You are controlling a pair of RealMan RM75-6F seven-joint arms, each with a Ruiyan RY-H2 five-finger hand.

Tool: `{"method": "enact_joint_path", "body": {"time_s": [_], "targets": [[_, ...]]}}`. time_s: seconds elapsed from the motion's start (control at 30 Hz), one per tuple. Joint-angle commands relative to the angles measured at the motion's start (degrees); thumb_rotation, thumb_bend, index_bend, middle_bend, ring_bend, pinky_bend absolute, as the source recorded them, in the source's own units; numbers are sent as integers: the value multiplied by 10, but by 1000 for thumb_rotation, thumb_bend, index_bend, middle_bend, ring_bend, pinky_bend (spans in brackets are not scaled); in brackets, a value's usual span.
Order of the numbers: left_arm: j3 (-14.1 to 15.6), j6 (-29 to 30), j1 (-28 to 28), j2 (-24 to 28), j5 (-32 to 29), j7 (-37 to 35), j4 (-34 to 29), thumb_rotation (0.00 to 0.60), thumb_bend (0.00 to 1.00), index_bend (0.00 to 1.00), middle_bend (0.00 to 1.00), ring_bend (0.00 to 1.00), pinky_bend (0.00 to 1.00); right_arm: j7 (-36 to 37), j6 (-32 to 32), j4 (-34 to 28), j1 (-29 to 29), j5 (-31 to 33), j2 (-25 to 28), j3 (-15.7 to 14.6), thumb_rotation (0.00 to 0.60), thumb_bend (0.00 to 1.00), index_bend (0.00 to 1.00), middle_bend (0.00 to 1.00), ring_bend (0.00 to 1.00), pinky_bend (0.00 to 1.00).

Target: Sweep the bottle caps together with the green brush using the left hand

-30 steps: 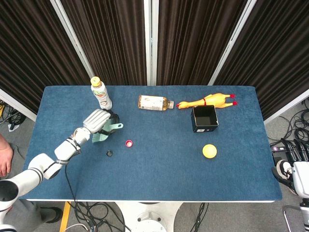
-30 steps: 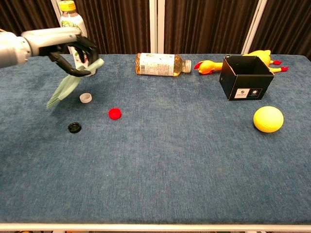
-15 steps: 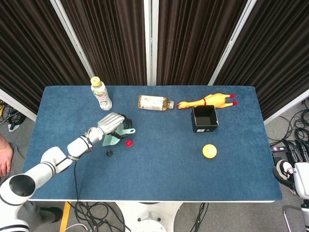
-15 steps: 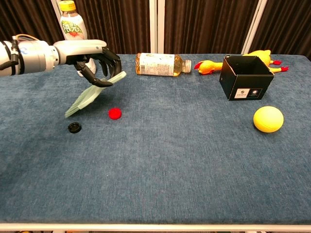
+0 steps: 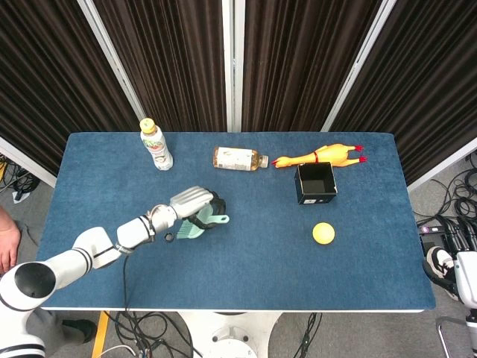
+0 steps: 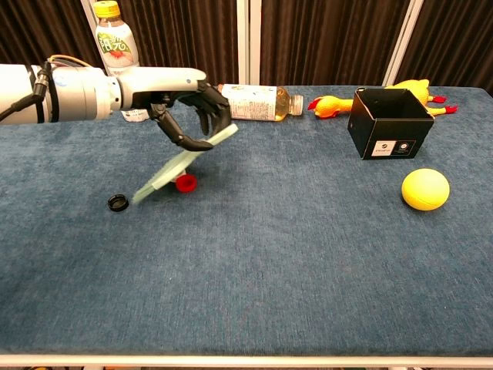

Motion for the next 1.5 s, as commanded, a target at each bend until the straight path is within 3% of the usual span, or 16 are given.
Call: {"method": "enact_joint_path", "body": {"time_s": [0.03, 0.17, 0.4, 0.63, 1.03, 1.33, 1.5], "targets": [[-3, 11, -9, 16, 3, 6, -41, 600, 500, 531, 565, 356, 365, 3, 3, 3, -2, 0, -1, 1, 600, 171, 10, 133, 0, 0], [-12, 14, -5, 33, -14, 16, -74, 600, 500, 532, 565, 356, 365, 10, 7, 8, -3, 0, -4, 3, 600, 170, 10, 132, 0, 0], [-32, -4, 42, 121, -108, 27, -183, 600, 491, 531, 565, 356, 361, 14, 3, 14, 5, -6, -4, 6, 600, 166, 10, 132, 0, 0], [-40, 14, 121, 156, -216, 143, -268, 600, 486, 529, 565, 356, 336, 22, -12, 22, 19, -12, -9, 9, 600, 160, 10, 132, 0, 0], [-88, 115, 202, 36, -370, 413, -289, 600, 470, 524, 566, 356, 319, 25, -19, 26, 25, -14, -13, 6, 600, 160, 10, 132, 0, 0], [-127, 166, 208, -43, -402, 553, -300, 600, 472, 524, 565, 356, 321, 26, -13, 24, 18, -10, -10, 3, 600, 159, 10, 132, 0, 0], [-146, 180, 206, -81, -400, 588, -280, 600, 471, 524, 565, 356, 321, 31, -12, 29, 15, -9, -11, 1, 600, 159, 10, 133, 0, 0]]}}
